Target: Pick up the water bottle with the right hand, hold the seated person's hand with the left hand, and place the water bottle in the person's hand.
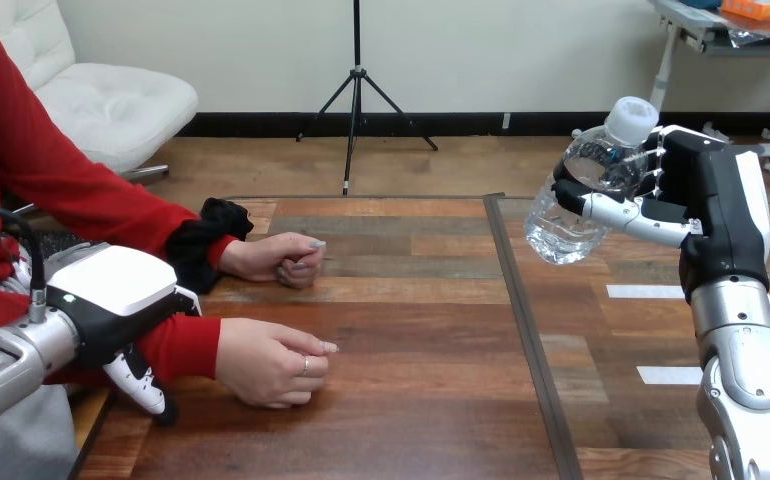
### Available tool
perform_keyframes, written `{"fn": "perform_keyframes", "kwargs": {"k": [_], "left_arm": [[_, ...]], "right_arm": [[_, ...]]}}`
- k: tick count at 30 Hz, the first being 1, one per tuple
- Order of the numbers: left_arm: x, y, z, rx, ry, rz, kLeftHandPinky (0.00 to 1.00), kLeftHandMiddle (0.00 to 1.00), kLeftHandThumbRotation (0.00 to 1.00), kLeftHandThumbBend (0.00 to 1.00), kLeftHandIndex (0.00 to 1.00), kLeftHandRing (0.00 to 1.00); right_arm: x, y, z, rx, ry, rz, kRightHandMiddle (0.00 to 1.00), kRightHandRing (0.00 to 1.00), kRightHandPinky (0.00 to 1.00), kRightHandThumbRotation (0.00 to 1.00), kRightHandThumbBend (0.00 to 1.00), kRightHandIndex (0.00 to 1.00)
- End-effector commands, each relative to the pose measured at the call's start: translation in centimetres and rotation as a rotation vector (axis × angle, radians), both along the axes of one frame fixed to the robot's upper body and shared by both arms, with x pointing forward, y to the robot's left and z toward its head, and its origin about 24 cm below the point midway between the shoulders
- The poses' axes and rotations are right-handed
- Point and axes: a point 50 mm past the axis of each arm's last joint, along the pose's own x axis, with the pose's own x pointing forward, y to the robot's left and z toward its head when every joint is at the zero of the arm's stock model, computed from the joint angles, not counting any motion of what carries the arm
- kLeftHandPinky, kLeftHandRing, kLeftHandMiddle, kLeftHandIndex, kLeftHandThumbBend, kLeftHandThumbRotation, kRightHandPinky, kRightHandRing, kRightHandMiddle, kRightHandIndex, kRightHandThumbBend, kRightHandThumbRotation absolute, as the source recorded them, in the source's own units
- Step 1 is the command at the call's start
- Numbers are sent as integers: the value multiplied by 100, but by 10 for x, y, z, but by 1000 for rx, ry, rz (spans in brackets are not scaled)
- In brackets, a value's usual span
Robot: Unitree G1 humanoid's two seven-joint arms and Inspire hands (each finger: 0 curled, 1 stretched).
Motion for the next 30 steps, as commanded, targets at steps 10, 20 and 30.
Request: {"fn": "perform_keyframes", "kwargs": {"k": [10,20,30], "left_arm": [[0,-19,-15,-80,51,12,52,57,23,93,60,54],[0,-22,-17,-154,54,47,47,53,13,87,55,49],[0,-27,-18,-232,62,72,44,53,7,83,55,48]], "right_arm": [[3,7,38,17,-160,35,38,32,27,0,91,41],[5,10,38,43,-172,69,38,32,27,0,89,41],[6,13,39,58,-175,86,39,32,27,0,88,41]]}}
